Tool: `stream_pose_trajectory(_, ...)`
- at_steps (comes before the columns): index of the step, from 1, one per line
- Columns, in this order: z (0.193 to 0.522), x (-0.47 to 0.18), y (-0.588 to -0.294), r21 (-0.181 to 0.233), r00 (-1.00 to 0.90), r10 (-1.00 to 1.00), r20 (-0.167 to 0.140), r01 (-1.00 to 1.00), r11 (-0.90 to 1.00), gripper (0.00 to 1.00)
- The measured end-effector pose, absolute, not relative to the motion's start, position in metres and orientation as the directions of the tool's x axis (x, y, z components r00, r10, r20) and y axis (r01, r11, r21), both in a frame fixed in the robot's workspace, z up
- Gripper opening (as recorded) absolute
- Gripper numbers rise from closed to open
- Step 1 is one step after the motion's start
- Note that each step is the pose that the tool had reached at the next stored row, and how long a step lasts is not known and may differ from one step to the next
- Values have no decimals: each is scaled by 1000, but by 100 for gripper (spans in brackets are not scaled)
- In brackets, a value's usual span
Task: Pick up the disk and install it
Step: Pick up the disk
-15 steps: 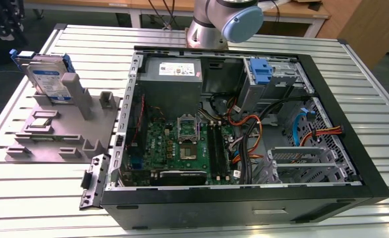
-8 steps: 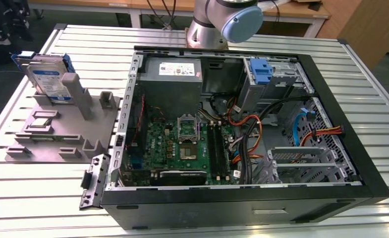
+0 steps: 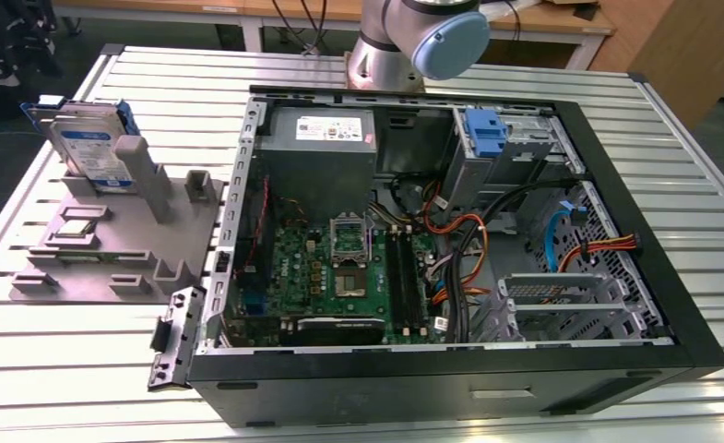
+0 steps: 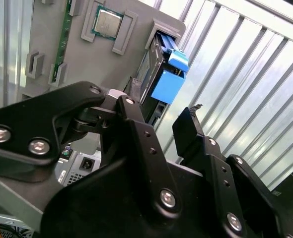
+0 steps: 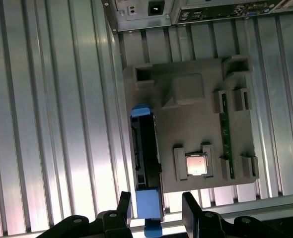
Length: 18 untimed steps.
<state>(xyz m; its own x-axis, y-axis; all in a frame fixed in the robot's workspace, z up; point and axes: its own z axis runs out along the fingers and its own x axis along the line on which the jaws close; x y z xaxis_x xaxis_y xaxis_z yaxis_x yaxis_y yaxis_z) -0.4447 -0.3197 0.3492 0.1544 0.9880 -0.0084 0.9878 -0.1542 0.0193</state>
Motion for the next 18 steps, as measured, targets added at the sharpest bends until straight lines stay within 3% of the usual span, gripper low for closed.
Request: stream_pose_trajectory(18,345,-446,-320,19,98,995,-8,995,-98,53)
